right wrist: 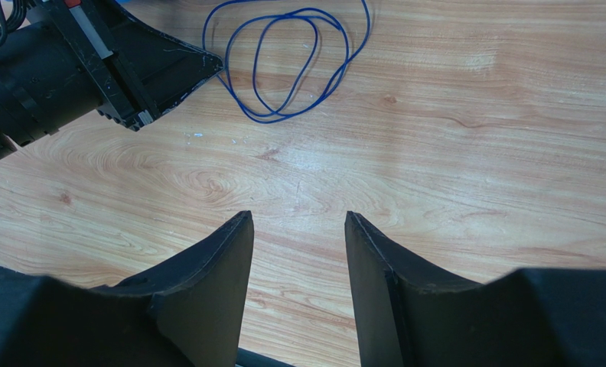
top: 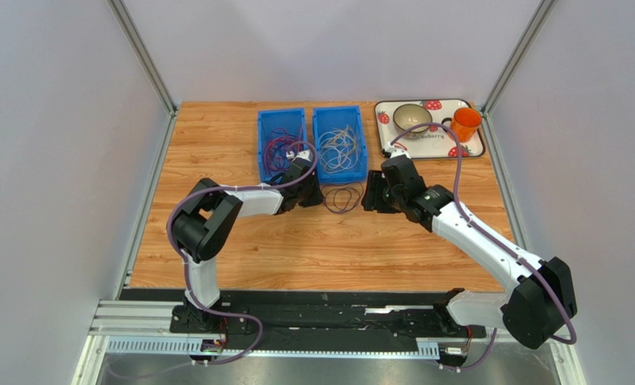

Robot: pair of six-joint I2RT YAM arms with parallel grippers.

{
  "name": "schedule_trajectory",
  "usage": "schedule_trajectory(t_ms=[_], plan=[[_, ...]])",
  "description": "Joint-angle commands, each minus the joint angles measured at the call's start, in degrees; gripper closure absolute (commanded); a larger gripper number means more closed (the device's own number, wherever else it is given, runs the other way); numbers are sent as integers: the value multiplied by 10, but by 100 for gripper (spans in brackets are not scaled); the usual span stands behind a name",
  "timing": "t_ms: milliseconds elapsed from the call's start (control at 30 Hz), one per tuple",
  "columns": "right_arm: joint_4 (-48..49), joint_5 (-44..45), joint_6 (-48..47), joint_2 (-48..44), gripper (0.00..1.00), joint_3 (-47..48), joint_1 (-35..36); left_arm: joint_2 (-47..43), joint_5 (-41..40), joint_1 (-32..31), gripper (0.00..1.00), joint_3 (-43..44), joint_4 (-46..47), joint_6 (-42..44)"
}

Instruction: Untangle the cables

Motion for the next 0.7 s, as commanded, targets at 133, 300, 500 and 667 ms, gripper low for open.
schedule_trajectory(t_ms=[133,300,500,667], plan=[[29,10,-1,7,49,-4,-2,-67,-46,-39,100,2,-21,22],[38,-3,9,17,49,-23,-2,-156,-99,-79,100,-21,-58,48],[73,-43,28,40,50,-42,0,-212,-142,-123,100,-19,-105,80],[83,-48,33,69,50,-39,4,-233,-152,-138,100,-18,-122,84]])
